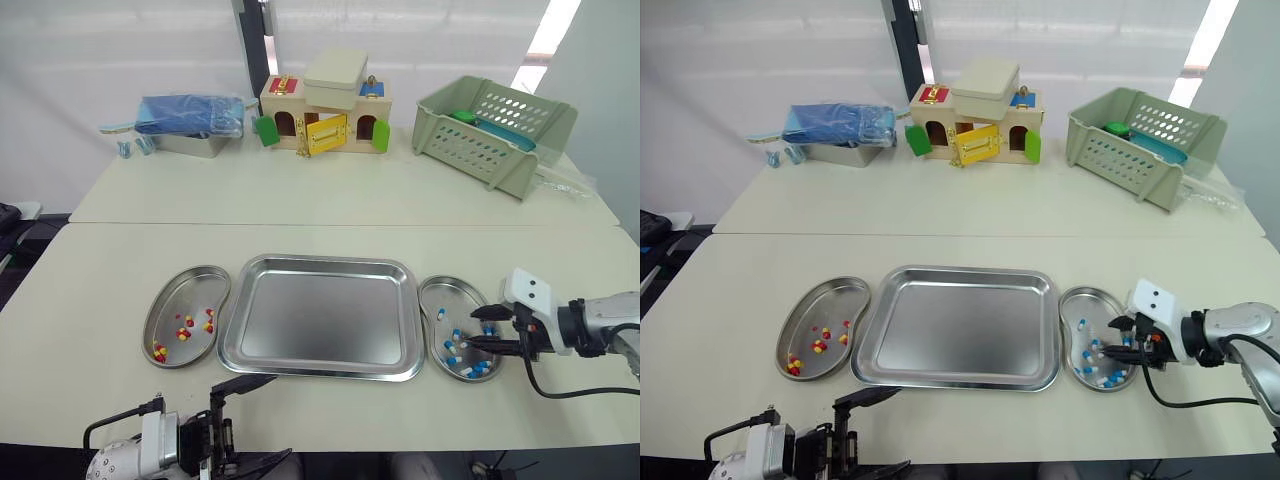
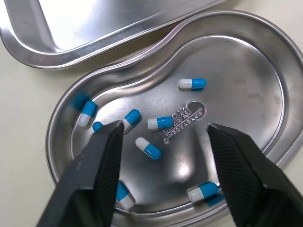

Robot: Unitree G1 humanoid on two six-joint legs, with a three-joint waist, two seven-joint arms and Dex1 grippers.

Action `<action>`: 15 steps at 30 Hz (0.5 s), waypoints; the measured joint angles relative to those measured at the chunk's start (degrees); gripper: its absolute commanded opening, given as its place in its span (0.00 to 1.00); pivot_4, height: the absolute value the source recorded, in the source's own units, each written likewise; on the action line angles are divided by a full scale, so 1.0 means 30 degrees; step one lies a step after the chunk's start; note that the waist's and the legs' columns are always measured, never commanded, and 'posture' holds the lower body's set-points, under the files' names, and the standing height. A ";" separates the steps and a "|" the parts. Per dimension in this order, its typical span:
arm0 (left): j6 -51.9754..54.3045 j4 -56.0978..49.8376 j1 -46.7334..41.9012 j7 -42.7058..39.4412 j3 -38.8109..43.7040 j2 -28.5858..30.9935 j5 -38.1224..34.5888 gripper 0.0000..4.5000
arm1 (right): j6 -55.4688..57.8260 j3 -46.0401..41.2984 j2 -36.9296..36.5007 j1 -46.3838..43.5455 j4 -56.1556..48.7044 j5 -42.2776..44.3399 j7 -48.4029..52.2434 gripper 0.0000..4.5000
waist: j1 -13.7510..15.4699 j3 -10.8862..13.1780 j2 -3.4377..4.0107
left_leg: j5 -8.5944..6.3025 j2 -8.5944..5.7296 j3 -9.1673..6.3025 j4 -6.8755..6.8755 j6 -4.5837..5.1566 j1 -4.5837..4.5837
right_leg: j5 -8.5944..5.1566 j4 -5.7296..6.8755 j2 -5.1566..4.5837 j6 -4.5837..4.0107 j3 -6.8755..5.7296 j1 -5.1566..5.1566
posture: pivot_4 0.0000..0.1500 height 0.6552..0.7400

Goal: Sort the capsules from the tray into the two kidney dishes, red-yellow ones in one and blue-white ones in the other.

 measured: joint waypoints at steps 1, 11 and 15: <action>-0.0014 0.0000 0.0025 0.0010 0.0000 0.0000 0.0000 1.00 | -0.0014 -0.0001 0.0000 -0.0008 0.0001 0.0076 0.0014 0.96 | 0.0000 0.0000 0.0000 | 0.0000 0.0000 0.0000 0.0000 0.0000 0.0000 | 0.0000 0.0000 0.0000 0.0000 0.0001 0.0000 | 1.00 1.00; -0.0210 0.0002 0.0151 0.0329 0.0008 0.0000 -0.0003 1.00 | -0.0216 -0.0006 -0.0187 -0.0020 0.0444 0.0618 0.0113 0.98 | 0.0001 0.0000 0.0000 | 0.0000 0.0000 0.0000 0.0000 0.0000 0.0001 | 0.0000 0.0000 0.0000 0.0000 0.0000 0.0000 | 1.00 1.00; -0.0485 0.0005 0.0144 0.0432 0.0183 -0.0009 0.0008 1.00 | -0.0291 -0.0008 -0.0349 -0.0021 0.0570 0.0628 0.0276 0.98 | 0.0002 0.0000 0.0000 | 0.0000 0.0000 0.0001 0.0001 0.0000 0.0001 | 0.0000 0.0000 0.0000 0.0000 0.0000 0.0000 | 1.00 1.00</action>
